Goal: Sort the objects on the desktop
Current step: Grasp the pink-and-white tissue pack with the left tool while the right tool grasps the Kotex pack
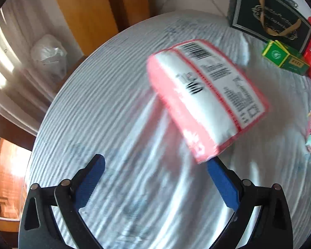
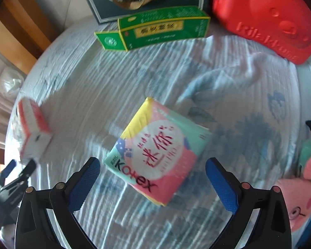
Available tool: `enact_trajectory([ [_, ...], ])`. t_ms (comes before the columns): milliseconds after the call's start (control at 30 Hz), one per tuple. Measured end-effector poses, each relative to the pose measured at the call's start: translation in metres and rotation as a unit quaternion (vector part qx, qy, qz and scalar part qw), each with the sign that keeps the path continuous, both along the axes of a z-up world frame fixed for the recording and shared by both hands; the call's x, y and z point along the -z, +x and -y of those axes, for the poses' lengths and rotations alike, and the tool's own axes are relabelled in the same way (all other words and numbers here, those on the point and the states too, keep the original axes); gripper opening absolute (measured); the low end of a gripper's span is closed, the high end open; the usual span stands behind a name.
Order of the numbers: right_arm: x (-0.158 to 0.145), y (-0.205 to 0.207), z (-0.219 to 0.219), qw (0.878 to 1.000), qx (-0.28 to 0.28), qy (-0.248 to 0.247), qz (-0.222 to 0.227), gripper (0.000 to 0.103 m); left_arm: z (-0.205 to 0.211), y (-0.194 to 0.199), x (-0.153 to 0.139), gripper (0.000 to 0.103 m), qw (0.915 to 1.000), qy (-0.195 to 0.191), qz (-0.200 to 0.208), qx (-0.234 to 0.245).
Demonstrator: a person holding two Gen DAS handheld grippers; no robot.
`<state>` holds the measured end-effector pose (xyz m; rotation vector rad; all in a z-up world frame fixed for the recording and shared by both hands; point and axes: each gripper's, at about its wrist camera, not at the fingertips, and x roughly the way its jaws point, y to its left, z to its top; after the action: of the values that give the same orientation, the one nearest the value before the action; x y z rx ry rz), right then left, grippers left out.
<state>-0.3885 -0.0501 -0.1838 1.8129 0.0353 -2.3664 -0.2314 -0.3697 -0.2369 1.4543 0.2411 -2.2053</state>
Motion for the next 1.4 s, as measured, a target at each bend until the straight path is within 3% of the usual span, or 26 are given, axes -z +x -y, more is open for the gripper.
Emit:
enact_trajectory([
  [100, 0.003, 0.001, -0.001, 1.0, -0.002, 0.003, 0.0, 0.103, 0.024, 0.017, -0.002, 0.1, 0.9994, -0.004, 0.008, -0.032],
  [233, 0.003, 0.0, -0.01, 1.0, 0.005, -0.003, 0.004, 0.103, 0.028, 0.018, -0.031, 0.1, 0.9988, 0.018, -0.034, -0.03],
  [333, 0.001, 0.001, -0.015, 1.0, 0.008, -0.005, 0.005, 0.103, 0.017, -0.001, -0.051, 0.1, 0.9969, 0.04, -0.067, -0.012],
  [433, 0.0, 0.0, -0.014, 1.0, 0.006, -0.004, 0.007, 0.103, 0.006, -0.033, -0.058, 0.1, 0.996, 0.05, -0.074, 0.002],
  [600, 0.004, -0.007, -0.012, 1.0, 0.007, -0.006, 0.009, 0.103, -0.011, -0.084, -0.032, 0.1, 0.9971, 0.065, -0.019, 0.033],
  [733, 0.007, -0.013, -0.015, 1.0, 0.016, -0.018, 0.016, 0.103, -0.02, -0.096, -0.008, 0.1, 0.9981, 0.041, 0.033, 0.031],
  [867, 0.011, -0.02, -0.012, 1.0, 0.02, -0.01, 0.016, 0.103, -0.011, -0.09, 0.01, 0.1, 0.9937, 0.102, 0.045, 0.008],
  [1067, 0.018, -0.028, -0.007, 0.999, 0.024, -0.007, 0.027, 0.102, -0.016, -0.088, 0.003, 0.096, 0.9958, 0.079, 0.039, 0.026],
  [1267, 0.003, -0.015, -0.004, 1.0, -0.005, 0.006, 0.003, 0.077, -0.032, -0.066, -0.021, 0.092, 0.997, 0.06, 0.001, 0.05],
  [1400, -0.015, 0.009, -0.011, 1.0, -0.02, -0.007, -0.018, 0.073, -0.051, -0.033, -0.044, 0.089, 0.9956, 0.053, -0.032, 0.07],
])
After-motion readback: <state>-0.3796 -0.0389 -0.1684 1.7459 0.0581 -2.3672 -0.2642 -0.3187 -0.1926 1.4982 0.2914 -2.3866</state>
